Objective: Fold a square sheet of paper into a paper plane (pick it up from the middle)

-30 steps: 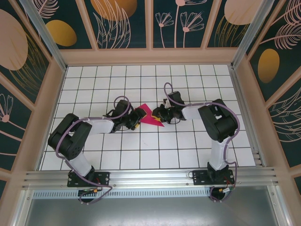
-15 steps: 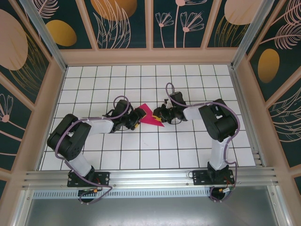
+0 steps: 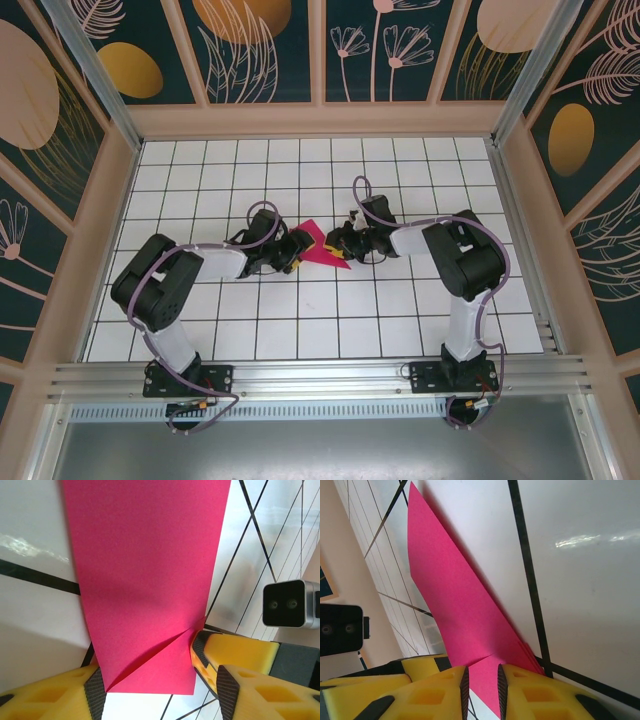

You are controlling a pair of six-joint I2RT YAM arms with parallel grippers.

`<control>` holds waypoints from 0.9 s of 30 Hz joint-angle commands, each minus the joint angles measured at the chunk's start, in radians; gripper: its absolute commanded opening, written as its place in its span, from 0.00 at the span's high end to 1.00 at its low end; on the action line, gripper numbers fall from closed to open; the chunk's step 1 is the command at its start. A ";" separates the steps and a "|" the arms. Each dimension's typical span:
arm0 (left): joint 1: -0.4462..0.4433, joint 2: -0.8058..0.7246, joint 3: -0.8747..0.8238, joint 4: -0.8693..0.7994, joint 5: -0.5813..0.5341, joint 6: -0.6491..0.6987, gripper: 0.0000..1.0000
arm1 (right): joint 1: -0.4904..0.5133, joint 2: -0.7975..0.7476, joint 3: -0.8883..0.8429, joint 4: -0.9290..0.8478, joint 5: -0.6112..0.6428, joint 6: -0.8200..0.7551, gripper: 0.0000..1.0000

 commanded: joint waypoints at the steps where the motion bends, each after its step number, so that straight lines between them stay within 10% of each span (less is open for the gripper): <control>1: -0.007 0.030 0.028 0.046 0.027 0.001 0.41 | -0.011 0.023 -0.034 -0.039 -0.001 0.005 0.73; 17: -0.007 0.017 0.003 0.104 0.003 0.000 0.81 | -0.011 -0.042 -0.066 0.084 0.010 -0.091 0.60; 27: -0.007 -0.013 0.043 -0.009 -0.008 0.030 0.97 | 0.007 -0.192 -0.107 0.125 0.166 -0.494 0.43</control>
